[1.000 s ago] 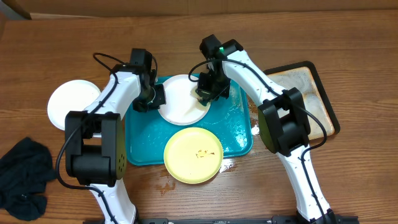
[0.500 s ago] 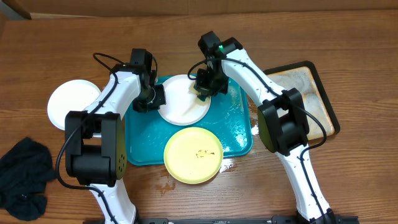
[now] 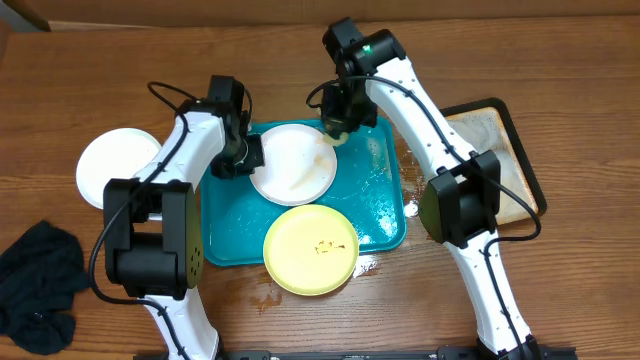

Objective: Clean dirty plates on tray and stack at the side

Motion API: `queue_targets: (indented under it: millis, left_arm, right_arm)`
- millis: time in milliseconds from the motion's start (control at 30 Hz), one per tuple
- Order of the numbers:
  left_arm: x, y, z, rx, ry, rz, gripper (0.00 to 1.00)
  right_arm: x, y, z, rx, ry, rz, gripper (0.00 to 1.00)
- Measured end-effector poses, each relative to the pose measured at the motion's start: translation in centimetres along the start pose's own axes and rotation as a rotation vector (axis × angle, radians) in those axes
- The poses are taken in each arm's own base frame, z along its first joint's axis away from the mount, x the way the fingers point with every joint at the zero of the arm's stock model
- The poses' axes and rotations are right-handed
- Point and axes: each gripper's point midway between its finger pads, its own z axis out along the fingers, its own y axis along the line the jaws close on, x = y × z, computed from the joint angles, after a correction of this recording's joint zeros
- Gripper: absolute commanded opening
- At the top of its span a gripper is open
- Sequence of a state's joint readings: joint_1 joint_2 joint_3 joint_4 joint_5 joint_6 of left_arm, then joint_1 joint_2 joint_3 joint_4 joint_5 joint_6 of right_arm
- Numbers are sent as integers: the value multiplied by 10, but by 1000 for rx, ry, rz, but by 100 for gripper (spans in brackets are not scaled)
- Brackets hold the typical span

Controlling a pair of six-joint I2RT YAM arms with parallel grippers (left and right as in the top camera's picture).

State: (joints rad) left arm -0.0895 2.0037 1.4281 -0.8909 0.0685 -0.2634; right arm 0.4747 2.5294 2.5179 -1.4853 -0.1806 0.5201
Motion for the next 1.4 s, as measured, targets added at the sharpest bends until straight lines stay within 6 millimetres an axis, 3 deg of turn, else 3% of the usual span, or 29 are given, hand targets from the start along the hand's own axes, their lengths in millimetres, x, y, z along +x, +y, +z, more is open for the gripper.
queue_targets:
  millis: [200, 400, 667, 833, 1000, 1400]
  left_arm:
    - [-24, 10, -44, -102, -47, 0, 4]
    - [-33, 40, -93, -306, -75, 0, 4]
    - [-36, 63, -140, -513, -122, -11, 4]
    - [-37, 54, -165, -606, -171, 23, 4]
    - [-34, 31, -188, -697, -232, 98, 4]
    - [-10, -11, -218, -907, -340, 240, 4]
  right_arm:
    - [-6, -37, -5, 102, 2, 43, 4]
    - [-17, -64, -11, 144, -8, 79, 4]
    - [-21, -74, -13, 171, -20, 66, 4]
    - [-22, -78, -14, 196, -27, 59, 4]
    - [-23, -84, -15, 234, -37, 45, 4]
    - [-26, -91, -17, 265, -48, 26, 4]
